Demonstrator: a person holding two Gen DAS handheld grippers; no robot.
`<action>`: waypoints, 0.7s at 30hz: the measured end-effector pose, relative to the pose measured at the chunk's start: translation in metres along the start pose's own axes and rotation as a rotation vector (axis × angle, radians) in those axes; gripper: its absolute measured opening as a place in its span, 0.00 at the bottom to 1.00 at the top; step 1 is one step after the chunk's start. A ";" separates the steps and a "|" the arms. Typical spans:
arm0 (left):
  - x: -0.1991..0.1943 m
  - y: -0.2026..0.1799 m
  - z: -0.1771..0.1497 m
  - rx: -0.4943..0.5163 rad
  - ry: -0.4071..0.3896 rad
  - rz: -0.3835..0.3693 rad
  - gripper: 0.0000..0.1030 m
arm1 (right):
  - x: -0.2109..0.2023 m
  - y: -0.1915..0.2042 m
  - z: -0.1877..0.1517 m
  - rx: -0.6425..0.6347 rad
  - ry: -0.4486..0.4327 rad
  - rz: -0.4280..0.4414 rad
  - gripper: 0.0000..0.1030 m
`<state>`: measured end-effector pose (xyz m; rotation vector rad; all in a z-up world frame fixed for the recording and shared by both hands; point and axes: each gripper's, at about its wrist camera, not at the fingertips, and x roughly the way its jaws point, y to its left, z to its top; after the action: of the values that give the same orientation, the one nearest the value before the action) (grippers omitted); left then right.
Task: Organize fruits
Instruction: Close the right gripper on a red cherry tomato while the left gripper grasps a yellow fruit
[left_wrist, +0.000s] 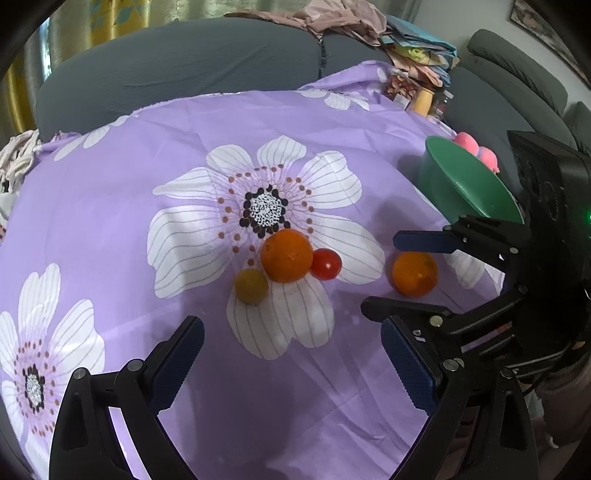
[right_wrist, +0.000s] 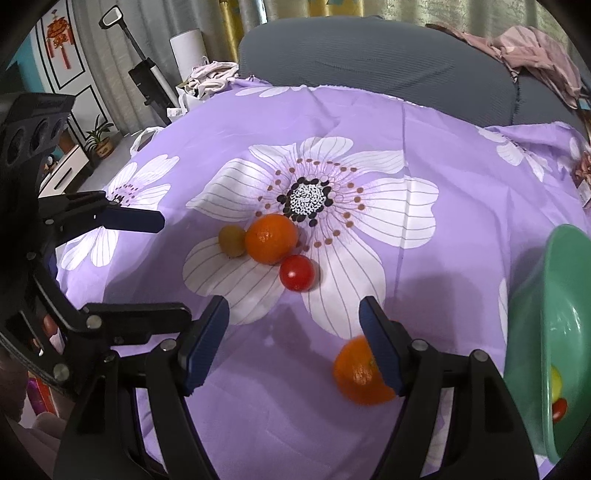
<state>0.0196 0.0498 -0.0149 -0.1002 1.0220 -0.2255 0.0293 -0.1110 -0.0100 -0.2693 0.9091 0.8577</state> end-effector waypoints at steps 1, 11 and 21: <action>0.000 0.000 0.001 0.004 0.001 0.002 0.93 | 0.002 -0.001 0.001 -0.001 0.003 0.002 0.71; 0.011 0.006 0.007 0.042 0.010 0.029 0.93 | 0.021 -0.009 0.009 0.003 0.035 0.062 0.64; 0.022 0.010 0.013 0.088 0.028 0.037 0.93 | 0.040 -0.007 0.017 -0.036 0.080 0.073 0.48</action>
<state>0.0427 0.0538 -0.0285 0.0017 1.0392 -0.2389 0.0572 -0.0848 -0.0313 -0.3051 0.9831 0.9368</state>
